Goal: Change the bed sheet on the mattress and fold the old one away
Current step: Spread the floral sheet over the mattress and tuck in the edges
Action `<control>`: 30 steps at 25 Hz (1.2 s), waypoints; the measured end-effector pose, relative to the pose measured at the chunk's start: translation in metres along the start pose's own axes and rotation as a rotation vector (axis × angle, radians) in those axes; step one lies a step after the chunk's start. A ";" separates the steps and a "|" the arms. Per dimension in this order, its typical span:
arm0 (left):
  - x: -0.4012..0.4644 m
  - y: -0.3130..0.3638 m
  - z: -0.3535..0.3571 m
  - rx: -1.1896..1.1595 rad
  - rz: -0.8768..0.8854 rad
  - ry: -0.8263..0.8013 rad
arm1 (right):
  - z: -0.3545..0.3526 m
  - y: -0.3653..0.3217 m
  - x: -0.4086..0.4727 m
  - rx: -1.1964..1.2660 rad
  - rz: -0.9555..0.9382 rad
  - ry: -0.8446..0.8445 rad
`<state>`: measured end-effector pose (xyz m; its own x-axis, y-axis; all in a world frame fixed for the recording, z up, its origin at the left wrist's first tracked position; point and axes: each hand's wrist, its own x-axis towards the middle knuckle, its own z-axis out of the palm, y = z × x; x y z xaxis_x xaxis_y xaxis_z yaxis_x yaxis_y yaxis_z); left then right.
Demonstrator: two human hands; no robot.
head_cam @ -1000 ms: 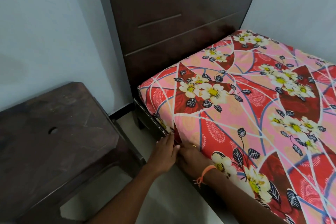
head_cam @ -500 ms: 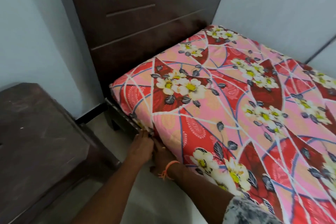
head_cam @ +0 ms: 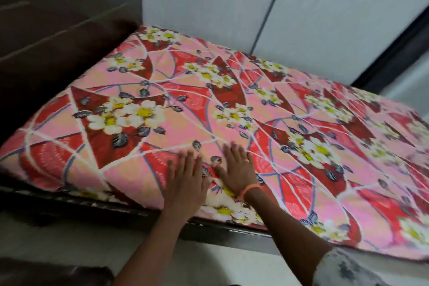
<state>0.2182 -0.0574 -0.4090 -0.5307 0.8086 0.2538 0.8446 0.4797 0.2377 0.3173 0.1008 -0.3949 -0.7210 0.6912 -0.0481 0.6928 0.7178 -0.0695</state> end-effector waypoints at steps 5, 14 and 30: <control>0.011 0.023 0.012 -0.006 -0.048 -0.079 | 0.010 -0.004 0.006 0.048 -0.032 -0.006; -0.017 0.226 0.032 -0.418 0.527 -0.071 | -0.023 0.190 -0.185 0.202 0.095 0.176; 0.015 0.287 -0.024 -0.103 0.040 -0.696 | -0.099 0.239 -0.134 0.174 -0.084 -0.655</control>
<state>0.4511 0.0842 -0.3149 -0.3023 0.8712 -0.3868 0.8333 0.4386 0.3366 0.5809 0.1882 -0.3066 -0.6698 0.4011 -0.6250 0.6612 0.7052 -0.2560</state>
